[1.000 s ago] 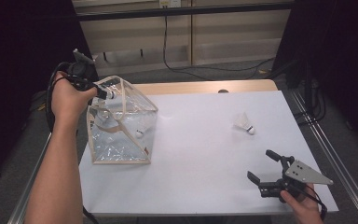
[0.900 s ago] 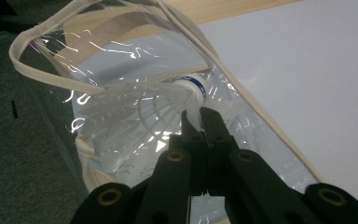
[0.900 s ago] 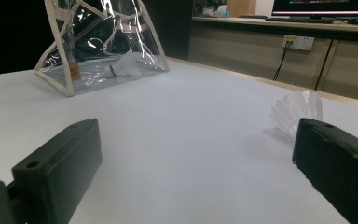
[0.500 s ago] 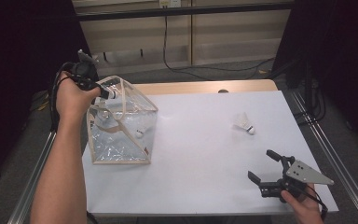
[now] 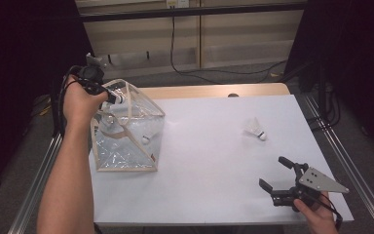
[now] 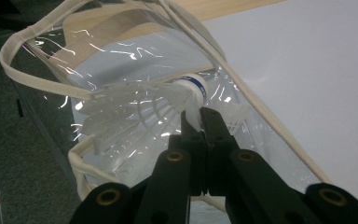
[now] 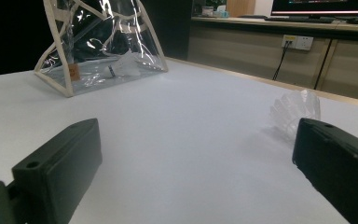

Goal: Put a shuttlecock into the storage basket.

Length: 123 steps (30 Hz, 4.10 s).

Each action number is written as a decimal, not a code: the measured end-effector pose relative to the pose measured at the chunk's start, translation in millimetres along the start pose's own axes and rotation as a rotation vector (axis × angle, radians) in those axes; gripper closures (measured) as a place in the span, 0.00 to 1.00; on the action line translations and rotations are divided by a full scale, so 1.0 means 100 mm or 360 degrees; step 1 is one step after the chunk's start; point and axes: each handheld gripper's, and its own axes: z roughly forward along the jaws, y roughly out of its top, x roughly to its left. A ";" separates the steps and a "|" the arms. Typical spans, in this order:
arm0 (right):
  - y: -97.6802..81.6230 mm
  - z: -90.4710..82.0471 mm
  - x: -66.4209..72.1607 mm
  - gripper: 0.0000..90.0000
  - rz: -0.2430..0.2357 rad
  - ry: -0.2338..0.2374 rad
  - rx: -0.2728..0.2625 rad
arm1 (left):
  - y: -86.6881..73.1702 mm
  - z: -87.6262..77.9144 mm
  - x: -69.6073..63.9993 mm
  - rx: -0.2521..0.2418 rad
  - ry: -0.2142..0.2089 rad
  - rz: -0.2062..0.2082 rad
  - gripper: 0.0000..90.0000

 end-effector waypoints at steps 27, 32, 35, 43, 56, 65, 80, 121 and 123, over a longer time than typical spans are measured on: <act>0.00 -0.01 -0.01 0.01 0.0005 -0.0004 -0.0008 | 0.03 0.13 0.03 -0.0067 0.0043 0.0012 0.86; 0.00 -0.01 -0.01 0.01 0.0004 -0.0004 -0.0008 | 0.02 0.12 0.01 -0.0076 0.0025 0.0000 0.85; 0.00 -0.01 -0.01 0.01 0.0010 -0.0007 -0.0010 | 0.02 0.09 0.00 -0.0097 -0.0013 -0.0016 0.85; 0.00 -0.01 -0.01 0.01 0.0003 -0.0004 -0.0008 | 0.02 -0.01 -0.07 -0.0140 -0.0137 -0.0062 0.82; 0.00 0.00 -0.01 0.01 0.0001 -0.0002 -0.0009 | -0.01 -0.13 -0.20 -0.0148 -0.0278 -0.0080 0.73; 0.00 0.00 -0.01 0.01 0.0000 0.0000 -0.0005 | -0.01 -0.22 -0.33 -0.0138 -0.0327 -0.0029 0.67; 0.00 0.00 0.00 0.01 0.0004 0.0003 -0.0006 | 0.00 -0.28 -0.64 -0.0117 -0.0442 0.0066 0.51; 0.00 0.00 0.00 0.01 -0.0003 0.0004 -0.0001 | -0.21 -0.04 -1.18 -0.0112 -0.0626 0.0290 0.24; 0.00 0.00 0.00 0.01 -0.0007 0.0005 -0.0001 | -0.21 -0.03 -1.20 -0.0118 -0.0632 0.0289 0.23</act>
